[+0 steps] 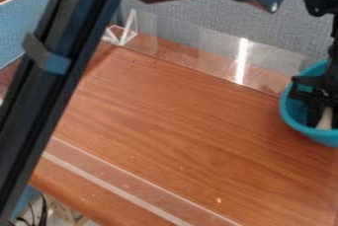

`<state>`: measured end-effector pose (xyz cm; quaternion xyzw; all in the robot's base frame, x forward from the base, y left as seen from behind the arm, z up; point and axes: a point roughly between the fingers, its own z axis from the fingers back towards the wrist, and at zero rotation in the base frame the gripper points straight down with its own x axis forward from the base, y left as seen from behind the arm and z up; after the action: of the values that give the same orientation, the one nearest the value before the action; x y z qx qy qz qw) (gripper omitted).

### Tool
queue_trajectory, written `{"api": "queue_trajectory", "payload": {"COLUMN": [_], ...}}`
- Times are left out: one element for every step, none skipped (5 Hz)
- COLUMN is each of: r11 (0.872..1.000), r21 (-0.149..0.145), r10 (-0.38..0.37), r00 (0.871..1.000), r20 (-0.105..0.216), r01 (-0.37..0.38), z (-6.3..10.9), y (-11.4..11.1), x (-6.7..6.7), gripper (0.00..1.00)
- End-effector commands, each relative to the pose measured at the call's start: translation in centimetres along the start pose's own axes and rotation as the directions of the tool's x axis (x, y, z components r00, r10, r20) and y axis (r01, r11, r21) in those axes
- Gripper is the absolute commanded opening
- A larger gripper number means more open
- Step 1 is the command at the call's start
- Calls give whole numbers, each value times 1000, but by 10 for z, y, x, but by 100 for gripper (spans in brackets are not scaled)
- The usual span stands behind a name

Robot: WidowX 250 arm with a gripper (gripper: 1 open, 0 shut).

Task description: Remove the mushroom from inside the blue bowl and put it on the table

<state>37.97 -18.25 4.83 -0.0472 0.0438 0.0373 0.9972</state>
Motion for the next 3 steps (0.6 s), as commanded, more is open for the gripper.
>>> {"api": "queue_trajectory", "payload": {"r11": [997, 995, 996], "r21": [-50, -49, -51], "r10": [-47, -87, -68], "r00": [994, 992, 994], "r20": [97, 93, 89], "r01": [52, 92, 72], "z": [57, 67, 65], "y": [-1, 4, 6], "x": [5, 4, 8], "gripper": [100, 0, 100]}}
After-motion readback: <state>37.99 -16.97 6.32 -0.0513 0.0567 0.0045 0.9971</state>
